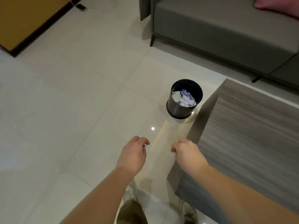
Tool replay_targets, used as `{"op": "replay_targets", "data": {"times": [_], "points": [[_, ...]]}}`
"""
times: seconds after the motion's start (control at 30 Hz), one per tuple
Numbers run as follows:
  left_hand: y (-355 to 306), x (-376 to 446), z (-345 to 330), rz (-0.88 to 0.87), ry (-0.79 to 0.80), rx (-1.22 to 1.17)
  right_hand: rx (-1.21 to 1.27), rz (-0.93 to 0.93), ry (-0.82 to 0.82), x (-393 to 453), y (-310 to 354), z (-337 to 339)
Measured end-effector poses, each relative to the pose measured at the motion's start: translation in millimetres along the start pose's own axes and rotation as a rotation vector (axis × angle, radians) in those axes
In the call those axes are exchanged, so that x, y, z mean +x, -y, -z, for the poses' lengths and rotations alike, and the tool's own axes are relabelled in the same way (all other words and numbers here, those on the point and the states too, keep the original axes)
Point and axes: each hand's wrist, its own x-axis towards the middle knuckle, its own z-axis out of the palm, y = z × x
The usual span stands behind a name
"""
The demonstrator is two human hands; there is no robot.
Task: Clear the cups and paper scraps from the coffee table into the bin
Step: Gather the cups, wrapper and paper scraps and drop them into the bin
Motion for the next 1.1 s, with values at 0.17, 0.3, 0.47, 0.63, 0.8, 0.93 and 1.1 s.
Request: {"op": "replay_targets", "data": {"times": [0.17,0.3,0.47,0.63,0.8,0.93,1.1], "points": [[48,34,48,-0.073,0.039,0.026,0.062,-0.143,-0.017,38,49,-6],[84,58,90,-0.085,0.051,0.064,0.124,-0.182,-0.031,65,94,-5],[91,105,121,-0.118,0.071,0.074,0.219,-0.222,-0.038,100,117,11],[73,164,119,-0.18,0.11,0.124,0.306,-0.271,-0.066,135,108,39],[34,223,106,-0.282,0.187,0.182,0.372,-0.363,0.044,171,58,62],[-1,275,92,-0.289,0.281,0.215,0.458,-0.479,-0.015,190,9,71],[-50,328,70,-0.27,0.388,0.21,0.55,-0.632,-0.111,197,-40,81]]}}
